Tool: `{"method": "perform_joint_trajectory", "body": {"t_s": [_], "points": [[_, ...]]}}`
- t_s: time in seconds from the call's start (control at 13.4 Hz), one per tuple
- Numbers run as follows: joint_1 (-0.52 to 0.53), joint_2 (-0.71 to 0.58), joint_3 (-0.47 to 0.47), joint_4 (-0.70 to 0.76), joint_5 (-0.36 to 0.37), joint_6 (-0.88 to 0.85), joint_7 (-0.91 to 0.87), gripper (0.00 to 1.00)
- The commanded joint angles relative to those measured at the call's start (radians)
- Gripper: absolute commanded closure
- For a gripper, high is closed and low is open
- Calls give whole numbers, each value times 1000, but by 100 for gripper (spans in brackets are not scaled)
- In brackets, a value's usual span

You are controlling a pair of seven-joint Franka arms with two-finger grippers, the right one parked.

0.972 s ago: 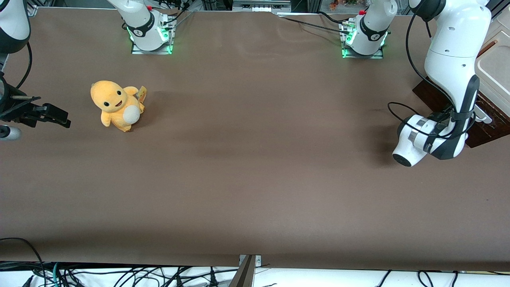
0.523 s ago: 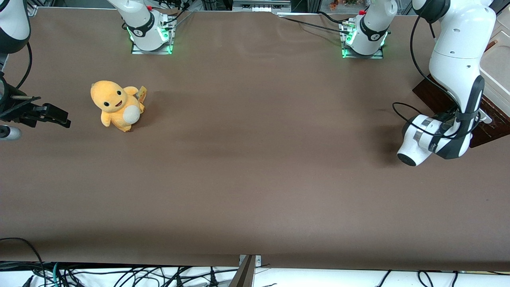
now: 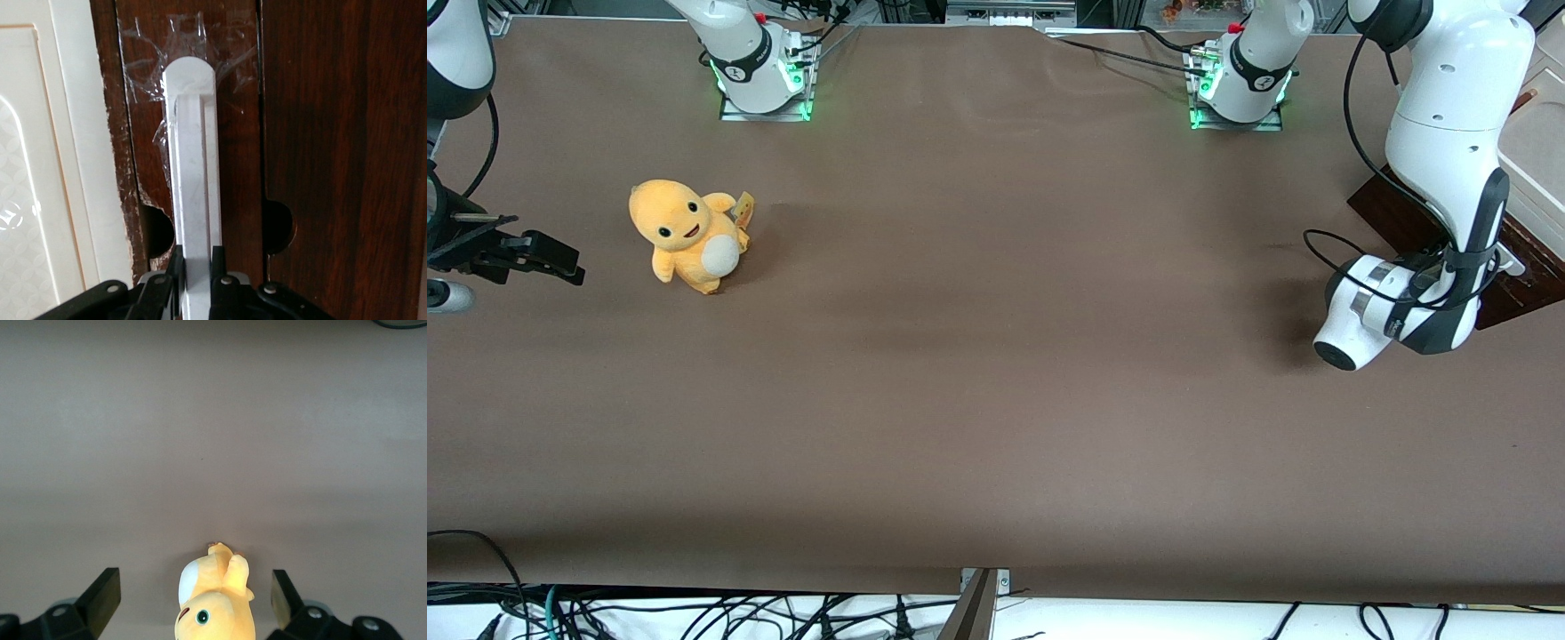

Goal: Open lower drawer with left arm only
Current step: 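Pull the handle with the left gripper, sliding the drawer outward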

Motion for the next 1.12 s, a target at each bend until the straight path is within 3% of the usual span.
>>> {"method": "perform_joint_trajectory", "body": {"t_s": [0.0,1.05], "points": [[0,-7,-8,-24,16,2,-6,99],[-82,4,-10,-6,13,-12,5,100]]}}
